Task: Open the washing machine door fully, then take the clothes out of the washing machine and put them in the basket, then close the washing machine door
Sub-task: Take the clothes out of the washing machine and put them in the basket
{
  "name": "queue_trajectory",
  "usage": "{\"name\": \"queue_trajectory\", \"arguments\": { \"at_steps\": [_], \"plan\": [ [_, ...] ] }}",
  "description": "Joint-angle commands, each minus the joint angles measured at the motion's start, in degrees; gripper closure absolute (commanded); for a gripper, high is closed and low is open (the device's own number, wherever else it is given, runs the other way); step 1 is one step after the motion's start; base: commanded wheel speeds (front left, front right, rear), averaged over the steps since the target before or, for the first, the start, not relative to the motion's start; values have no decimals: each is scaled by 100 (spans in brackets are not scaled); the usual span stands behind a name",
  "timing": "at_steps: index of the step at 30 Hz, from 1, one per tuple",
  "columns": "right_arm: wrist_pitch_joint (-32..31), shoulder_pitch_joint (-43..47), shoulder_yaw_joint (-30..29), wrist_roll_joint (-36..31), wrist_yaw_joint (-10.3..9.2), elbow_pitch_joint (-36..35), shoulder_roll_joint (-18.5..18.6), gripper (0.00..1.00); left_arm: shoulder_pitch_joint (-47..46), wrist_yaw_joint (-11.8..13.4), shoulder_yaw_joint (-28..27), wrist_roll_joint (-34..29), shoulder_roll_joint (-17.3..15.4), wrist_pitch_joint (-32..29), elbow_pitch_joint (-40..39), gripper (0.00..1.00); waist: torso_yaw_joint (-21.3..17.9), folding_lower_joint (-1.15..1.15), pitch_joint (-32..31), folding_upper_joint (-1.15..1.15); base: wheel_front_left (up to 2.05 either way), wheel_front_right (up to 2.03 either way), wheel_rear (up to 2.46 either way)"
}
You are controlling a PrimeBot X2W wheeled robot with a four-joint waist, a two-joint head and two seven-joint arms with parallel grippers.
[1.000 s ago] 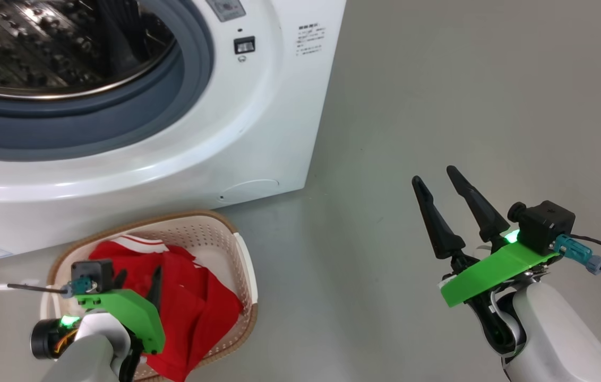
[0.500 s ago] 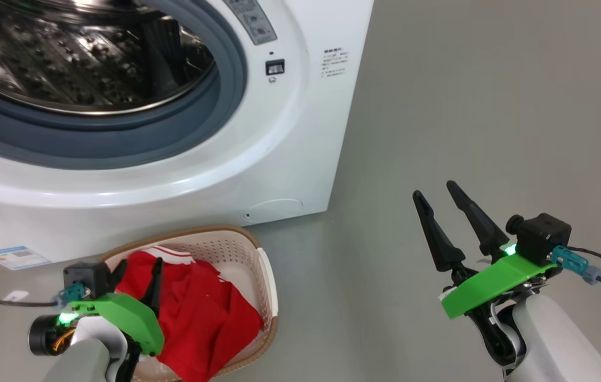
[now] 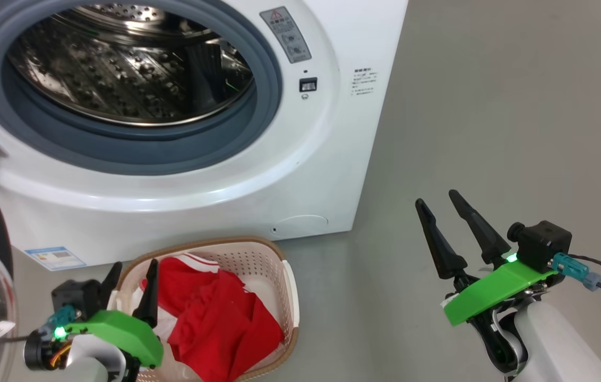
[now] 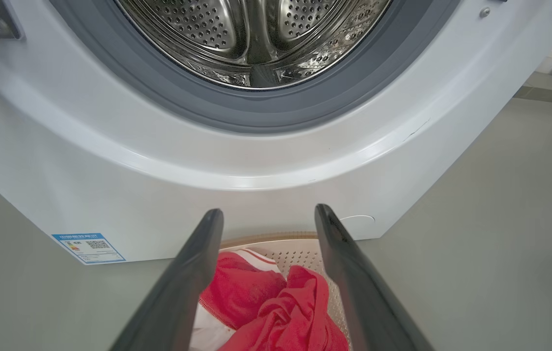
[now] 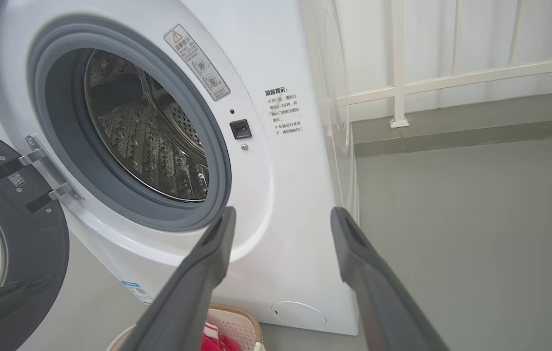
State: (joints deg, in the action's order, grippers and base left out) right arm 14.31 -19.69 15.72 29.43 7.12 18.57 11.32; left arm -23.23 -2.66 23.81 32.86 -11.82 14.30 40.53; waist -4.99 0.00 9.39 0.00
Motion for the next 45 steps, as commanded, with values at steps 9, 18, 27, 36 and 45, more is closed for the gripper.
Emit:
{"name": "queue_trajectory", "arguments": {
  "at_steps": [9,18,27,36,45],
  "plan": [
    [69,234,45,76,36,-96,44,0,603,345,-611,-239,-263,70,-1217,0,244,0,-328,0,0,0,0],
    [69,304,69,93,36,-96,95,0,1189,716,-923,-336,-391,70,-2463,0,338,0,-480,0,0,0,0],
    [69,375,72,108,36,-99,135,0,1693,972,-1095,-388,-491,55,-3336,0,344,0,-577,0,0,0,0],
    [69,393,93,109,36,-89,166,0,1875,1000,-1148,-336,-532,58,-3593,0,341,0,-601,0,0,0,0],
    [69,363,91,94,36,-88,190,0,1904,917,-1183,-308,-539,63,-3644,0,342,0,-599,0,0,0,0]
  ]
}}
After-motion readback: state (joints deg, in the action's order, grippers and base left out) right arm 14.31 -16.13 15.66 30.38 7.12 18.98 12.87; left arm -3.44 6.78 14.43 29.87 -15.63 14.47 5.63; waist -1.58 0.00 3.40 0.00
